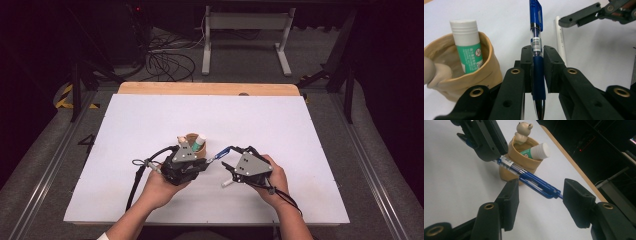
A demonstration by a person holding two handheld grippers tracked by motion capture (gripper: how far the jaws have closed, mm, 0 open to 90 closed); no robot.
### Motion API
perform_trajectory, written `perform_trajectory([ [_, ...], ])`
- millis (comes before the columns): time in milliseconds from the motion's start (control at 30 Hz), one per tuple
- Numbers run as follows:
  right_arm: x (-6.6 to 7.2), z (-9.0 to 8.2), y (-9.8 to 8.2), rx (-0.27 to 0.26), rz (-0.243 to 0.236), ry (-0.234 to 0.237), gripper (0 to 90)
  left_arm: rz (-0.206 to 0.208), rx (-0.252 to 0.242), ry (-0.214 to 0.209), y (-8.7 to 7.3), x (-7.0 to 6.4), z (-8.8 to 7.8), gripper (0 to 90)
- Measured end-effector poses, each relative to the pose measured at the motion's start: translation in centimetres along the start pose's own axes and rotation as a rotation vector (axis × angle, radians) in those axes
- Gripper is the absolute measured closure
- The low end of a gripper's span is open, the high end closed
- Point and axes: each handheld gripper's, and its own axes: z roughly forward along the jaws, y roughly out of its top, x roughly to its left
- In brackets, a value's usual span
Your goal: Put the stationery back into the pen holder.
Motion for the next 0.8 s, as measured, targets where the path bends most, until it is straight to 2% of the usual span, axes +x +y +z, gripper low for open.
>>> perform_trajectory([
  [300, 0.5, 0.2, 0.1, 0.003, -0.064, 0.004, 47.9, 0.022, 0.019, -0.017, 0.8, -0.1, 0.5, 79.3],
  [500, 0.9, 0.5, 0.1, 0.028, -0.122, -0.004, 49.8, 0.028, 0.026, -0.037, 1.2, -0.1, 0.9, 79.3],
  [667, 1.6, 0.9, 0.2, 0.059, -0.195, -0.024, 53.2, 0.043, 0.045, -0.049, 1.5, -0.4, 1.2, 79.2],
  [800, 2.3, 1.3, 0.4, 0.085, -0.272, -0.042, 57.7, 0.041, 0.050, -0.055, 1.7, -0.6, 1.5, 79.2],
])
